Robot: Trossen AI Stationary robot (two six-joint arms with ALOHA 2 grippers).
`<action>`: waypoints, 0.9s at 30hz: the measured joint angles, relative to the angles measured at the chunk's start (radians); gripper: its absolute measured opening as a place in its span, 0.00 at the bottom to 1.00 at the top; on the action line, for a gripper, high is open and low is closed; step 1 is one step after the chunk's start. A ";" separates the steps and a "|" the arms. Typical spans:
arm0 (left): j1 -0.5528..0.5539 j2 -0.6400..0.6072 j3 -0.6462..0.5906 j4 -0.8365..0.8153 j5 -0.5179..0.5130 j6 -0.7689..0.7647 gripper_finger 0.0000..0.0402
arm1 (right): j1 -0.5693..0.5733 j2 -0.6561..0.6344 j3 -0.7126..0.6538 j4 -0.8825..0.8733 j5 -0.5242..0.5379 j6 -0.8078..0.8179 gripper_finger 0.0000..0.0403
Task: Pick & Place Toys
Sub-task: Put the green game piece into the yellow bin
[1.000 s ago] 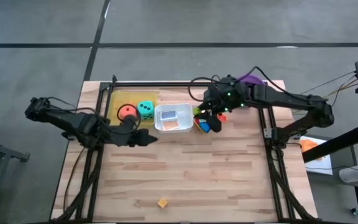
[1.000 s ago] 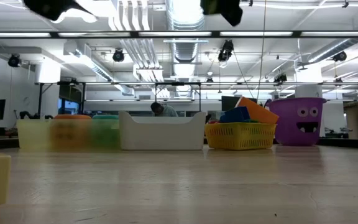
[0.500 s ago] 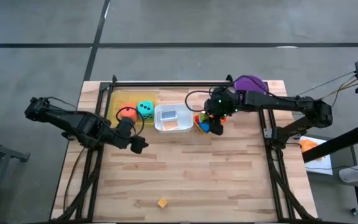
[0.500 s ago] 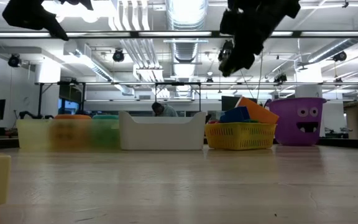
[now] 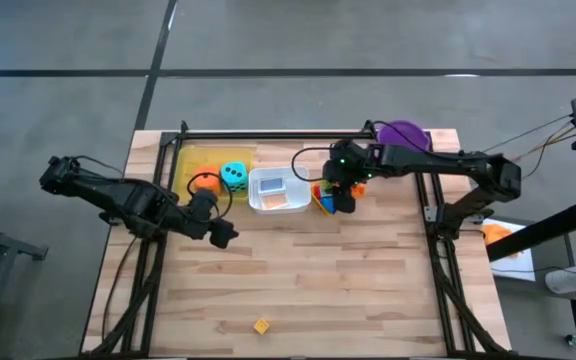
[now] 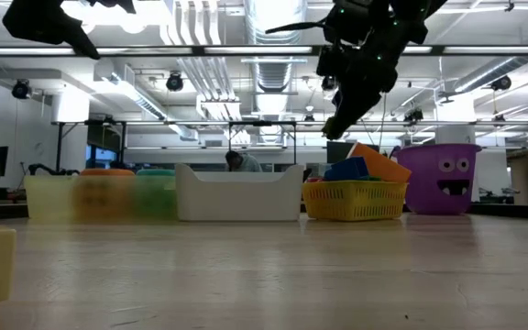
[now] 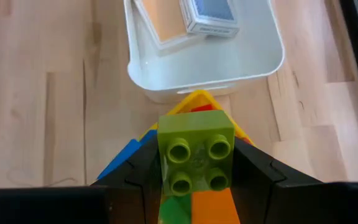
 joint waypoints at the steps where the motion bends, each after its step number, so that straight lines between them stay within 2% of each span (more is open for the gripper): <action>1: 0.000 0.000 0.000 0.000 0.000 -0.002 0.82 | -0.002 0.010 0.006 -0.002 -0.001 -0.005 0.33; 11: 0.000 0.000 0.000 0.001 0.000 -0.007 0.82 | -0.004 0.103 0.055 -0.081 -0.007 -0.035 0.33; 27: 0.000 0.001 0.000 0.003 0.000 -0.010 0.82 | -0.004 0.110 0.055 -0.089 -0.003 -0.084 0.33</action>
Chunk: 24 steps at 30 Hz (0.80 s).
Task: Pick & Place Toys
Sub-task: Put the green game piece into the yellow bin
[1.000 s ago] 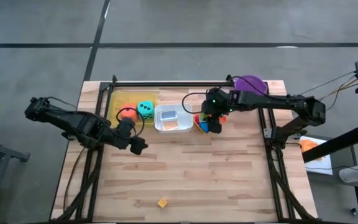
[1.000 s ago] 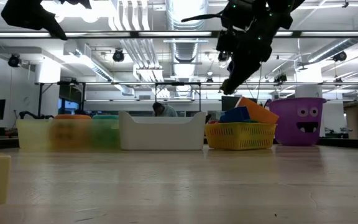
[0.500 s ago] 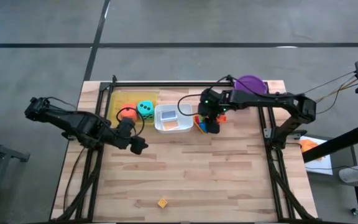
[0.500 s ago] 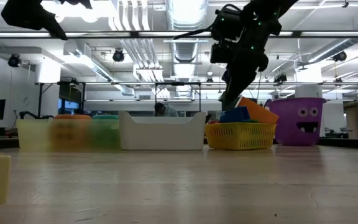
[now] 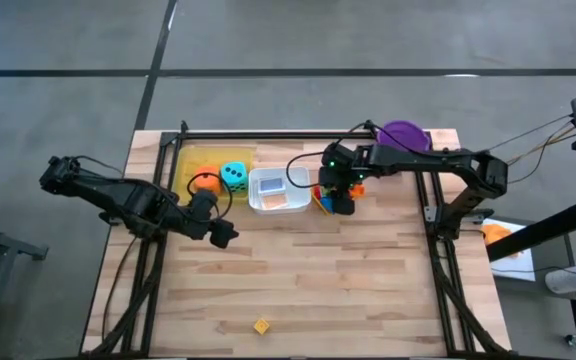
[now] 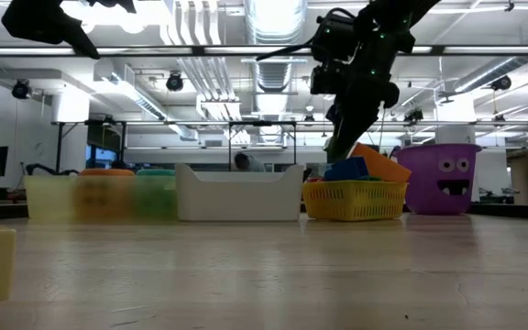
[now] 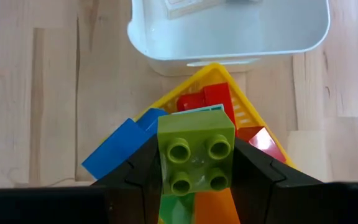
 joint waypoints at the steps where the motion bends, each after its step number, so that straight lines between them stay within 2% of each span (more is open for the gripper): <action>1: 0.000 0.000 0.000 0.000 0.000 0.000 0.82 | -0.001 0.000 0.000 0.000 0.000 -0.001 0.33; 24: 0.002 0.000 0.000 0.000 0.000 0.000 0.82 | -0.006 0.000 -0.002 -0.001 -0.020 -0.189 0.33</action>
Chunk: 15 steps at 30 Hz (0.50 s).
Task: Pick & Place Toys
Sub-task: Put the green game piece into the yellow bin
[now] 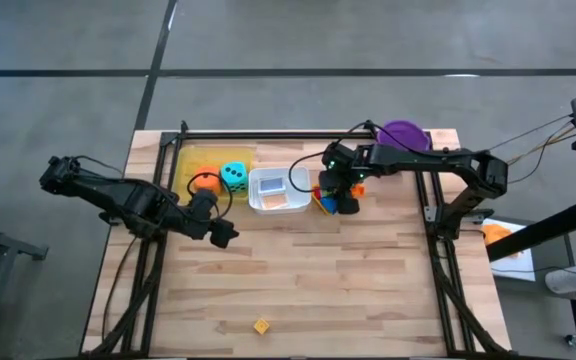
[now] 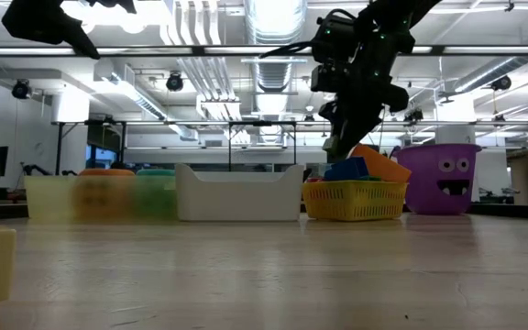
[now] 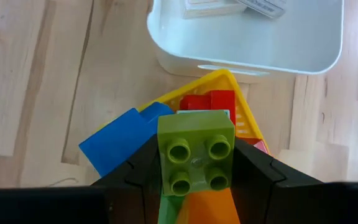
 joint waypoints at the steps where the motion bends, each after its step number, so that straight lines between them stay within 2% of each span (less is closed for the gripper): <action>1: 0.000 0.000 0.000 0.000 0.000 -0.001 0.82 | 0.000 0.000 0.000 0.000 0.000 -0.011 0.33; 15: 0.000 0.000 0.000 0.000 0.000 -0.005 0.82 | -0.002 0.033 0.000 0.004 0.001 -0.069 0.33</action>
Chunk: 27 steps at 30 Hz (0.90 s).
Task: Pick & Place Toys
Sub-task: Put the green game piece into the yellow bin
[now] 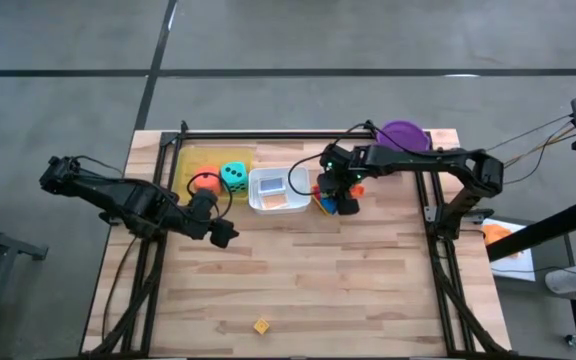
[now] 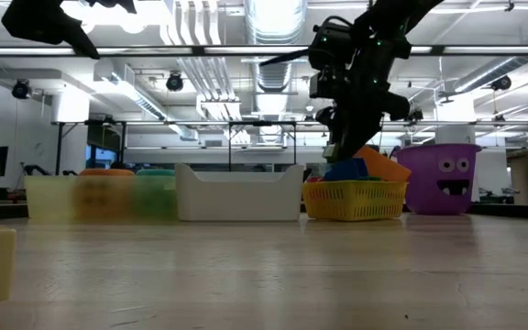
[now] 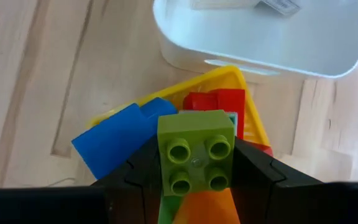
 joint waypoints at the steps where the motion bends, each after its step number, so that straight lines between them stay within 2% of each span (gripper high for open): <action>1: 0.000 0.000 0.000 0.000 0.000 0.000 0.82 | 0.000 0.003 0.000 0.003 0.000 0.004 0.33; 18: 0.001 0.000 0.000 0.001 0.000 -0.014 0.82 | 0.002 -0.002 0.000 0.003 0.020 0.010 0.33; 27: 0.001 0.000 0.000 0.001 0.007 -0.011 0.82 | 0.002 -0.002 0.000 0.000 0.023 -0.003 0.48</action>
